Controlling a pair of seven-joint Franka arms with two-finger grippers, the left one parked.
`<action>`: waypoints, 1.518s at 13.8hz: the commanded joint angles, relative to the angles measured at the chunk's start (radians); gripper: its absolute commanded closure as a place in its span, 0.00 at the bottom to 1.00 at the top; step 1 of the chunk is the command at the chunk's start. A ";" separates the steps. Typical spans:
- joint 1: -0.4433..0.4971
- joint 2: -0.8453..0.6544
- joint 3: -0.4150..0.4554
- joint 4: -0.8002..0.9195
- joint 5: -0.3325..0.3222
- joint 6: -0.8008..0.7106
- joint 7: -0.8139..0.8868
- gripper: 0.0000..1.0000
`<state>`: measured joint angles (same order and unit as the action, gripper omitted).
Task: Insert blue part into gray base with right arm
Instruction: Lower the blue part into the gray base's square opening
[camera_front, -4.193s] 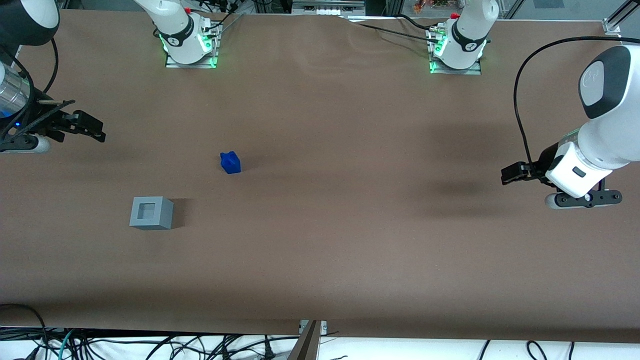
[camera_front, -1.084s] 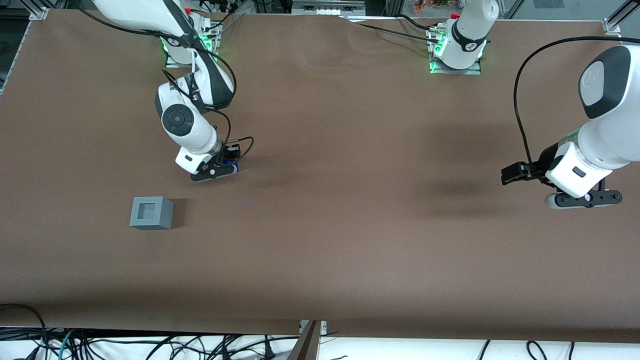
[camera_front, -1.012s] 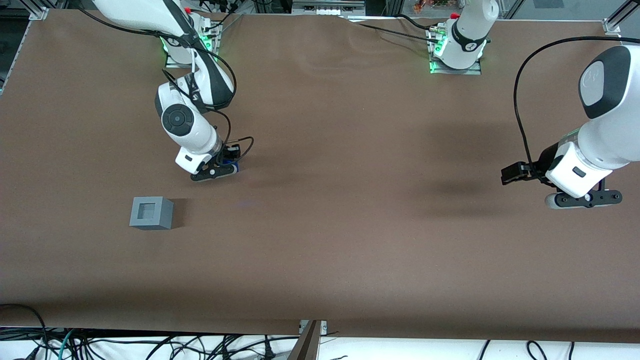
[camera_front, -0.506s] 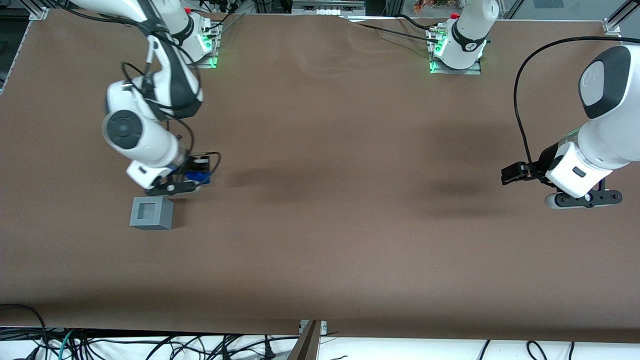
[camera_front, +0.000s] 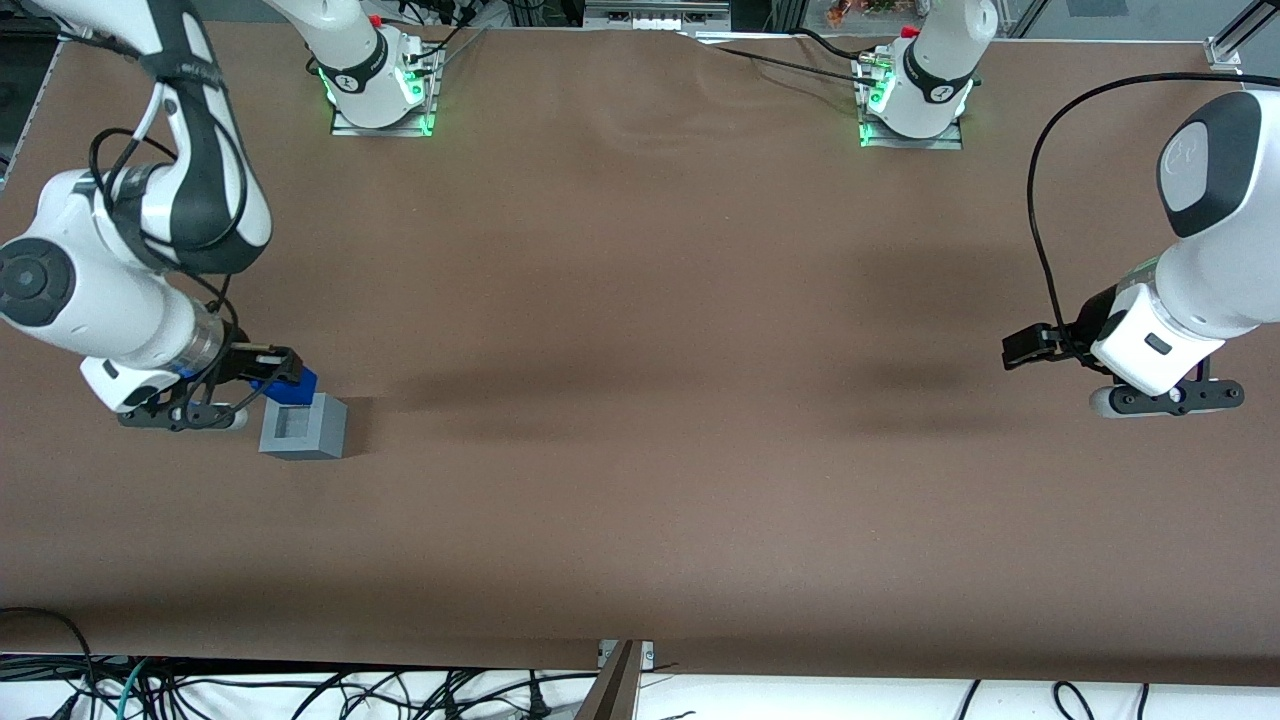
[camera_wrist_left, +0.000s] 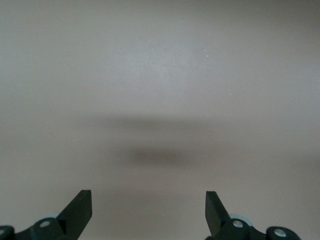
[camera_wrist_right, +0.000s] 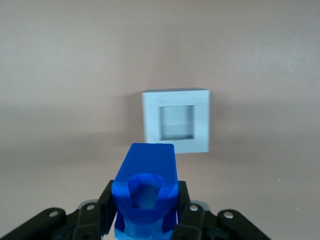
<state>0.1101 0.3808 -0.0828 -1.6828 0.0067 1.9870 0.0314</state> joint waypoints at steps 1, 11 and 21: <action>-0.035 0.085 0.009 0.067 0.021 0.010 -0.051 0.85; -0.044 0.148 0.009 0.110 0.019 0.073 -0.111 0.85; -0.053 0.150 0.011 0.095 0.022 0.061 -0.163 0.85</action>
